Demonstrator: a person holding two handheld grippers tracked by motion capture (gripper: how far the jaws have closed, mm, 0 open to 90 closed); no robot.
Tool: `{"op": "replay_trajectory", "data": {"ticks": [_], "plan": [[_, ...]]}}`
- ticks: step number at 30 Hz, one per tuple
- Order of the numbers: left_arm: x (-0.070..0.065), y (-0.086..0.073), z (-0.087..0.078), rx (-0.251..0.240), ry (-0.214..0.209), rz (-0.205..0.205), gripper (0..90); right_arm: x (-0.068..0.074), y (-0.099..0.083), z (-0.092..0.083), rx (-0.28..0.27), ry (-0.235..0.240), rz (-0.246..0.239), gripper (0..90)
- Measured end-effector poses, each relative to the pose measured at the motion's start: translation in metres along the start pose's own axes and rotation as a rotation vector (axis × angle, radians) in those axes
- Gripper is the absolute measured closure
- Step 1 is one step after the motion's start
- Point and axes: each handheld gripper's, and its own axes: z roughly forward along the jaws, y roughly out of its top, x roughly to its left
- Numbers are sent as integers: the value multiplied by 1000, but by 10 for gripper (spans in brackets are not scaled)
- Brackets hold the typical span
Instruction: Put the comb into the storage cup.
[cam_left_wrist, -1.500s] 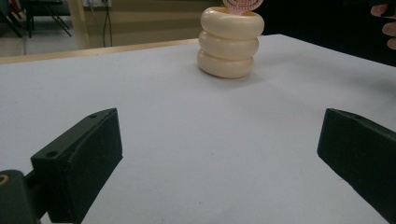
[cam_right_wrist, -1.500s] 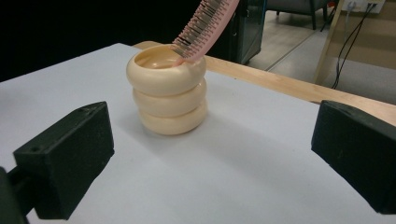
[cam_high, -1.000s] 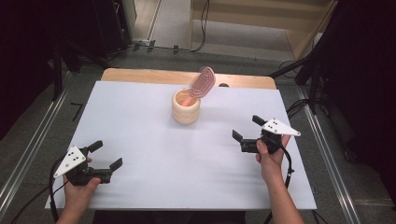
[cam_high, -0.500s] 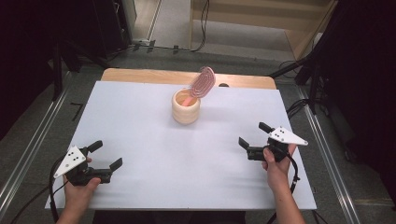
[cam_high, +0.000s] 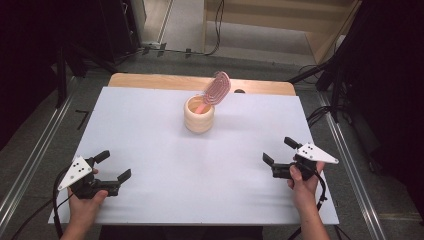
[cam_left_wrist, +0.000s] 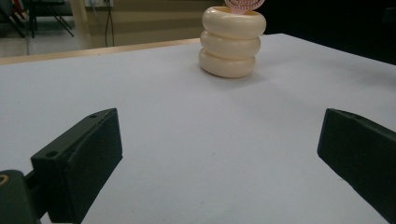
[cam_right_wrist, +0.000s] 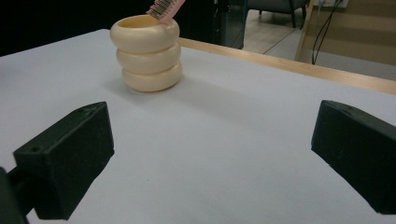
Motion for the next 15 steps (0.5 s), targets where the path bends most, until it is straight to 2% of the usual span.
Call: {"op": "replay_trajectory", "data": {"ticks": [15], "plan": [[0,0,0,0,1,0,2,-9,-16,-16,4,-27,20,0]]}}
